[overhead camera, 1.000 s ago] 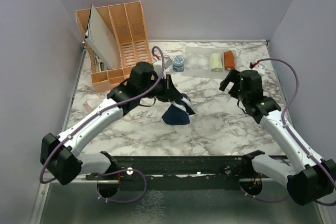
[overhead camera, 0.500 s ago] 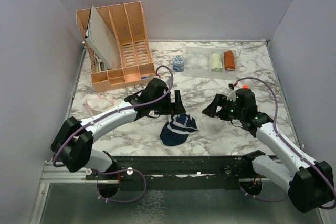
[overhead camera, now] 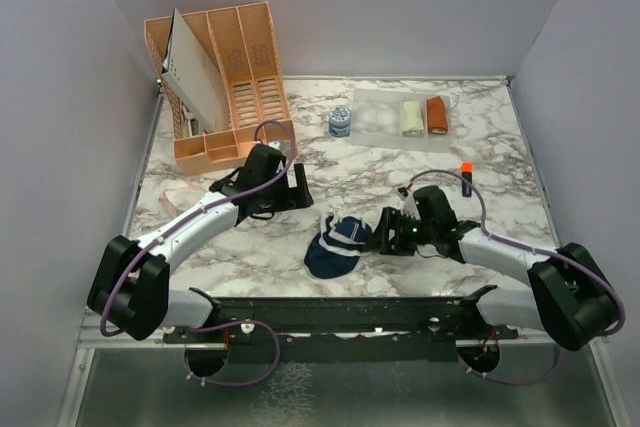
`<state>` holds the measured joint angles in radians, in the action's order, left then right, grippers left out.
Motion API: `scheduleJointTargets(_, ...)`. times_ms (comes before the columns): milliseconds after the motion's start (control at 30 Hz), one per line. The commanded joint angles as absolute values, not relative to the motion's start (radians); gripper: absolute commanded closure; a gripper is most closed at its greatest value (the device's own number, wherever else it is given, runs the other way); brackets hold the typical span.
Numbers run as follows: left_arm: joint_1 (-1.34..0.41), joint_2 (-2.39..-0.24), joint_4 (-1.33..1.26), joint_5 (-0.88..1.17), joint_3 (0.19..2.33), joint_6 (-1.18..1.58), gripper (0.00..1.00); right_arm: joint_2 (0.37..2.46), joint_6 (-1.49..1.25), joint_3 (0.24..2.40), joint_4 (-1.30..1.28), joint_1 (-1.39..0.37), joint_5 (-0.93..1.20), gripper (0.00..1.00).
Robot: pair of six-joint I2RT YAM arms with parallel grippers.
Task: Roll the underwear
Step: Place the underwear at the center of the board.
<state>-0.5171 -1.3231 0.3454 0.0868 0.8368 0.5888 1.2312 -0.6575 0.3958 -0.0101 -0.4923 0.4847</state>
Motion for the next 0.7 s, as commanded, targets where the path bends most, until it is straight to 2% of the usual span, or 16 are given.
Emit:
scheduleJointTargets(0, -0.519, -1.33, 0.333, 0.137, 0.827, 0.572, 0.01, 1.304, -0.703, 0.38, 0.101, -0.505, 0.425, 0.34)
scheduleJointTargets(67, -0.518, -1.33, 0.321, 0.146, 0.826, 0.575, 0.01, 1.347, -0.709, 0.387, 0.127, -0.505, 0.44, 0.38)
scheduleJointTargets(167, -0.518, -1.328, 0.317, 0.151, 0.828, 0.582, 0.01, 1.381, -0.699, 0.408, 0.133, -0.505, 0.451, 0.54)
scheduleJointTargets(333, -0.517, -1.315, 0.302, 0.151, 0.813, 0.592, 0.01, 1.312, -0.65, 0.491, 0.036, -0.505, 0.4, 0.98)
scheduleJointTargets(500, -0.516, -1.271, 0.317, 0.123, 0.813, 0.591, 0.01, 1.197, -0.579, 0.663, -0.141, -0.505, 0.307, 1.0)
scheduleJointTargets(667, -0.503, -1.141, 0.356, 0.01, 0.819, 0.616, 0.01, 1.082, -0.511, 0.855, -0.295, -0.504, 0.144, 1.0)
